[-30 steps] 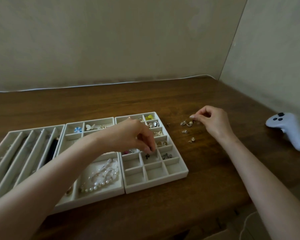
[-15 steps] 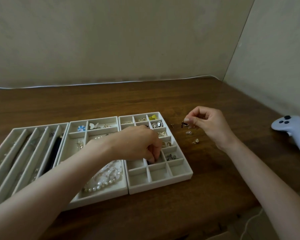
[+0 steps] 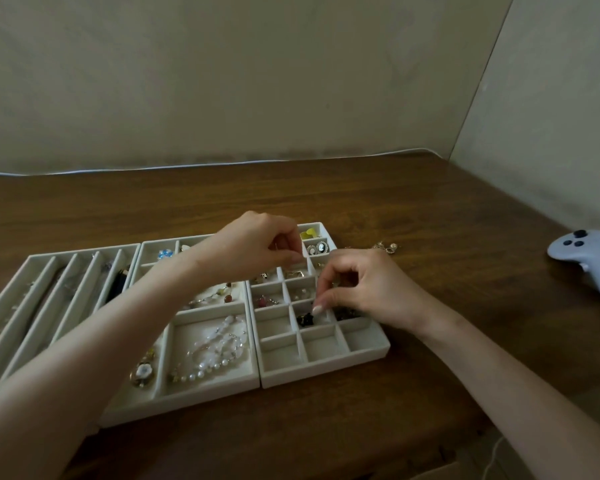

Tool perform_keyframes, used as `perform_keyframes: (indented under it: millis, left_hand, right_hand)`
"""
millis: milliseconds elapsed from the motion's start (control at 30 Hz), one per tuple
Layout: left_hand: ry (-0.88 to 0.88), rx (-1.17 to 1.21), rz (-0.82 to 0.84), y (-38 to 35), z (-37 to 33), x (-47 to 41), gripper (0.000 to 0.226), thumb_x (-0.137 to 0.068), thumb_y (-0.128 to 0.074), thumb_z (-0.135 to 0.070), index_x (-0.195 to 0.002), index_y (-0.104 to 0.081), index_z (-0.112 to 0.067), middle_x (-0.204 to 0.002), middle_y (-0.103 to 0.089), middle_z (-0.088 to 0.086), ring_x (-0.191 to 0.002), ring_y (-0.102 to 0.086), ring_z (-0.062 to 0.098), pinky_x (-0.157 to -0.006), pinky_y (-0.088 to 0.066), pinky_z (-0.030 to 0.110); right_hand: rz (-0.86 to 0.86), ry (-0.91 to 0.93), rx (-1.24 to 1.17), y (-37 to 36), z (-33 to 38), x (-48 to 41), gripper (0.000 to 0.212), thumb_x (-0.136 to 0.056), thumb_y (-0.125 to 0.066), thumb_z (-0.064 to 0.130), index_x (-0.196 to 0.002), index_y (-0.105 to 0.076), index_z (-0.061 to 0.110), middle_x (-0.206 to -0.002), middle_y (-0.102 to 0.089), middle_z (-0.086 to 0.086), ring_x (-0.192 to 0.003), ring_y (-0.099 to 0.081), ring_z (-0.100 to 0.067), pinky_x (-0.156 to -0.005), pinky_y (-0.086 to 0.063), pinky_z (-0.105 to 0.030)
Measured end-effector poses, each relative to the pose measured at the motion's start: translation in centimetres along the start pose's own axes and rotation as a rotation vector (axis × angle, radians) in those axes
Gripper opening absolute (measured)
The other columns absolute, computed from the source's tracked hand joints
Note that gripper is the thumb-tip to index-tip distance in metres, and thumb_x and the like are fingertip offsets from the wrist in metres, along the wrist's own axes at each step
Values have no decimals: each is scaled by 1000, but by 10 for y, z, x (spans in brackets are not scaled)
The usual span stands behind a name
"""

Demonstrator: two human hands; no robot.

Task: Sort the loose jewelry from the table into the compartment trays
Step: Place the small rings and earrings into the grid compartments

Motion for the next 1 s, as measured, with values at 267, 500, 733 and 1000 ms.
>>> perform_keyframes:
  millis: [267, 500, 733, 1000]
  left_hand:
    - [-19, -13, -25, 1, -3, 0, 10, -87, -62, -27, -93, -64, -19, -79, -60, -16, -72, -57, -6, -63, -43, 6]
    - [-76, 8, -47, -4, -15, 2, 5, -87, -62, -24, -90, -64, -20, -79, -62, -13, -73, -58, -1, -66, -47, 12]
    - [-77, 2, -83, -10, -20, -7, 8, -87, -64, -21, -93, -66, -16, -85, -64, -6, -78, -59, 9, -73, -50, 26]
    - [-40, -83, -96, -27, -20, -51, 7, -88, -62, -23, -92, -62, -17, -87, -60, -7, -76, -54, 7, -67, -46, 21]
  right_hand:
    - [-49, 24, 54, 18, -2, 0, 3, -76, -73, 22, -79, -71, 21, -86, -64, 7, -82, -59, -2, -76, -49, -18]
    - [-236, -36, 40, 62, -33, 0, 6, -81, -68, 26, -85, -71, 23, -84, -68, 10, -79, -61, -4, -71, -49, -20]
    - [-432, -147, 85, 108, -83, 1, 6, -84, -68, 18, -87, -70, 23, -87, -69, 5, -85, -64, -13, -79, -53, -27]
    - [-471, -211, 173, 111, -106, 2, 7, -86, -66, 19, -91, -69, 23, -89, -66, 8, -85, -61, -12, -73, -47, -20]
Point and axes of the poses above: each hand's wrist, its own x-axis away from the middle knuckle, its own y-axis out of the back of the hand, z = x × y, the point moved 8 cm from there along -x, towards the middle knuckle
